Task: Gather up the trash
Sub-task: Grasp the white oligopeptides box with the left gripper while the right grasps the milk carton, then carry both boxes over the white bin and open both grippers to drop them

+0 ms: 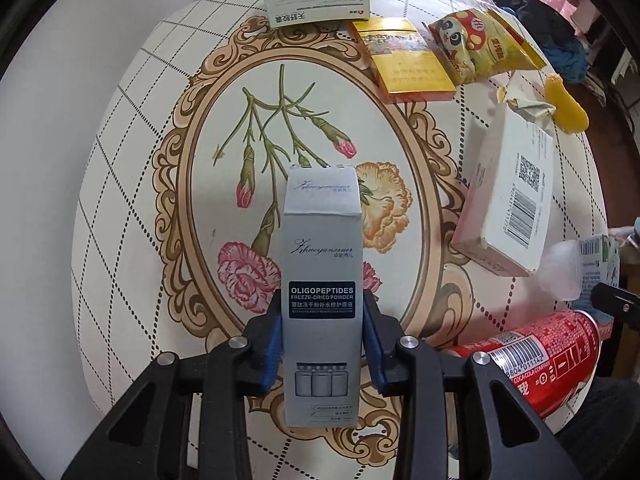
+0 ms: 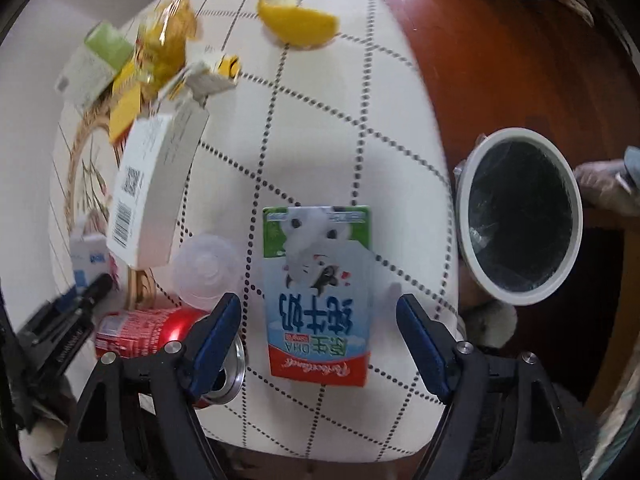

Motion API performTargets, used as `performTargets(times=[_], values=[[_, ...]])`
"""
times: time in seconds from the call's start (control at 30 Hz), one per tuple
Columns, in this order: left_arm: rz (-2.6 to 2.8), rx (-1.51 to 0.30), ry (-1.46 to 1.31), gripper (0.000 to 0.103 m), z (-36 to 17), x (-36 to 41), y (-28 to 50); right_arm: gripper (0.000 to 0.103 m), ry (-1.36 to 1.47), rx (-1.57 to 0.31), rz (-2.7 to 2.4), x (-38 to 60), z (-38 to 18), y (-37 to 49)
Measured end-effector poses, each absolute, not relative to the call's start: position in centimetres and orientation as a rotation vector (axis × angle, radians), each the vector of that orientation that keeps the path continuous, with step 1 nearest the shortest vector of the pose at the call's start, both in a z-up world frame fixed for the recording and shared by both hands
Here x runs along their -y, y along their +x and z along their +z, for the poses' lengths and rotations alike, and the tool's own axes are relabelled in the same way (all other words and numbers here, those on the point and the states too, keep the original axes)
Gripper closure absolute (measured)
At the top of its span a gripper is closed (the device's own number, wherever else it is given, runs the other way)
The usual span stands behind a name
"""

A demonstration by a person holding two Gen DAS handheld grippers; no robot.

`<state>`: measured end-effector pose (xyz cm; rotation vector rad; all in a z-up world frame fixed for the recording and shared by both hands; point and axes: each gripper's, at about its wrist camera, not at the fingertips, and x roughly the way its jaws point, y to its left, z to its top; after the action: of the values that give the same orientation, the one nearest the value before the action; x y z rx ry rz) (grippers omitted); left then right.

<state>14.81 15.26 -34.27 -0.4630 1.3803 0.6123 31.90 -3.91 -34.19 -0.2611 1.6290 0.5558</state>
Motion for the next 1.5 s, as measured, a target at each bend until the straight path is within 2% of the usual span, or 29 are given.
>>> performTargets(times=[0.17, 0.2, 0.23, 0.27, 0.3, 0.6, 0.87, 1.1, 1.3, 1.5], values=[[0.623, -1.376, -0.468, 0.071, -34.0, -15.3, 15.3, 0.022, -0.276, -1.623, 0.554, 4.4, -35.2, 32.2], [0.624, -1.376, -0.467, 0.071, -34.2, -15.6, 15.2, 0.028, -0.294, -1.613, 0.563, 4.1, -35.5, 31.9], [0.626, -1.375, -0.466, 0.071, -34.5, -15.9, 15.1, 0.044, -0.313, -1.602, 0.568, 3.7, -35.9, 31.5], [0.627, -1.374, -0.466, 0.071, -34.8, -16.1, 15.2, 0.046, -0.343, -1.588, 0.563, 3.2, -36.2, 31.0], [0.629, -1.374, -0.465, 0.071, -34.8, -16.1, 15.2, 0.051, -0.368, -1.557, 0.565, 3.3, -35.9, 30.7], [0.658, -1.346, -0.416, 0.072, -33.6, -14.9, 15.0, 0.053, -0.428, -1.464, 0.557, 3.2, -35.1, 28.2], [0.663, -1.182, -0.296, 0.072, -25.0, -11.6, 15.9, 0.053, -0.375, -1.306, 0.575, 5.9, -29.8, 26.4], [0.501, -1.054, -0.225, 0.072, -18.2, -4.9, 21.0, 0.053, -0.288, -1.195, 0.548, 11.4, -23.8, 28.4], [0.344, -1.059, -0.213, 0.072, -18.8, 1.2, 26.9, 0.053, -0.210, -1.178, 0.462, 18.8, -21.7, 33.7], [0.200, -1.129, -0.232, 0.072, -22.4, 6.3, 33.9, 0.053, -0.164, -1.226, 0.351, 25.9, -24.2, 38.6]])
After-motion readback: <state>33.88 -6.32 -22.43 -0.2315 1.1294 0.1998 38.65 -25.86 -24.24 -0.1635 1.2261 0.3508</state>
